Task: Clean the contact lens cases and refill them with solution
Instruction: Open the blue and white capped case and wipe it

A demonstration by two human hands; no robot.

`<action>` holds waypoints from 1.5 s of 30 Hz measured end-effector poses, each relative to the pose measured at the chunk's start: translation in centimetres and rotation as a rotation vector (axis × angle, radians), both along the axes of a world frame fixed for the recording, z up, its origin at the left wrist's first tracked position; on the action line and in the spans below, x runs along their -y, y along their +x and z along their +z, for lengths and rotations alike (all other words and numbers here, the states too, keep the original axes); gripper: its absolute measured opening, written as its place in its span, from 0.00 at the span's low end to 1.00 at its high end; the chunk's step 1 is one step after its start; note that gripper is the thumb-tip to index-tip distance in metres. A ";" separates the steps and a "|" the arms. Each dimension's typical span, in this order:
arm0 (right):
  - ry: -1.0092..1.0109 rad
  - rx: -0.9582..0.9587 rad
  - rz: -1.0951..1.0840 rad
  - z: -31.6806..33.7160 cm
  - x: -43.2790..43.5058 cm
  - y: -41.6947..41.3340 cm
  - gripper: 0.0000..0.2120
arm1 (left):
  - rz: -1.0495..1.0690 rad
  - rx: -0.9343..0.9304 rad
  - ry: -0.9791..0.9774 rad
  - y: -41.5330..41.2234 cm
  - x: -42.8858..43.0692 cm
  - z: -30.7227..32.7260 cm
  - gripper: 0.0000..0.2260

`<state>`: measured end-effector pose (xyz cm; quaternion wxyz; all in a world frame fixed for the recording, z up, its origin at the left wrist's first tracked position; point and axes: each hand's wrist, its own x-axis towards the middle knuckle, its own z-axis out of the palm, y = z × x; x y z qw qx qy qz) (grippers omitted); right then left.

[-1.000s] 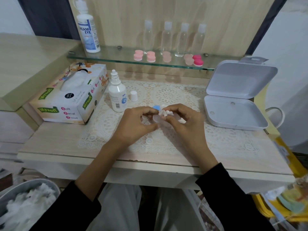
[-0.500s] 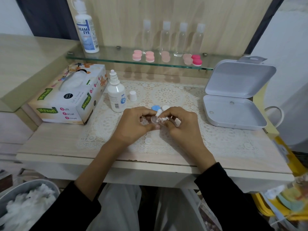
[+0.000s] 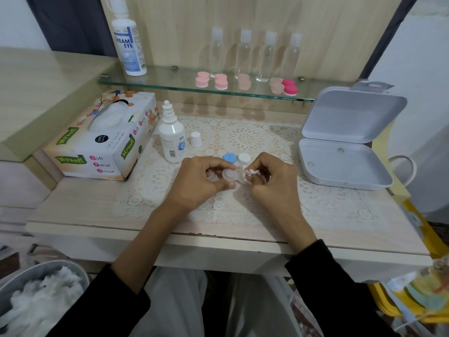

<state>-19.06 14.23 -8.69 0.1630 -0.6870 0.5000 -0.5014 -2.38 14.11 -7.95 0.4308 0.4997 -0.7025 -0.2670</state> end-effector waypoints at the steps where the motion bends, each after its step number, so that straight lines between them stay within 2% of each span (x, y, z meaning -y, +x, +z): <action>1: -0.019 -0.011 0.019 0.1 0.0 0.1 0.09 | -0.001 -0.007 0.003 0.0 0.0 0.0 0.15; 6: -0.138 -0.062 0.205 0.6 -0.8 0.6 0.10 | -0.020 -0.005 -0.021 0.1 -0.1 0.2 0.14; 10: -0.186 -0.078 0.244 0.3 -0.6 0.5 0.11 | -0.029 -0.017 -0.037 0.1 0.0 0.2 0.12; 14: -0.180 -0.106 0.199 0.4 -0.6 0.7 0.09 | -0.026 -0.003 -0.054 0.1 0.0 0.0 0.12; 21: -0.037 -0.021 0.111 0.7 -0.6 0.7 0.05 | -0.002 -0.052 -0.039 -0.2 0.0 0.0 0.13; 25: 0.049 0.023 0.074 0.7 -0.7 0.6 0.07 | -0.007 -0.049 -0.034 -0.1 0.1 -0.1 0.14; 33: 0.058 -0.006 -0.008 0.4 -0.2 0.0 0.06 | -0.004 -0.026 -0.025 0.0 0.2 -0.2 0.16; 37: -0.018 -0.034 0.120 0.5 -0.6 0.4 0.02 | 0.006 -0.035 -0.005 0.0 0.2 -0.2 0.15; 41: -0.106 -0.079 0.232 0.5 -0.8 0.6 0.09 | -0.002 -0.019 -0.017 0.0 0.1 0.0 0.13; 45: -0.164 -0.120 0.295 0.2 -0.5 0.5 0.09 | -0.019 -0.015 -0.040 0.0 0.0 0.1 0.12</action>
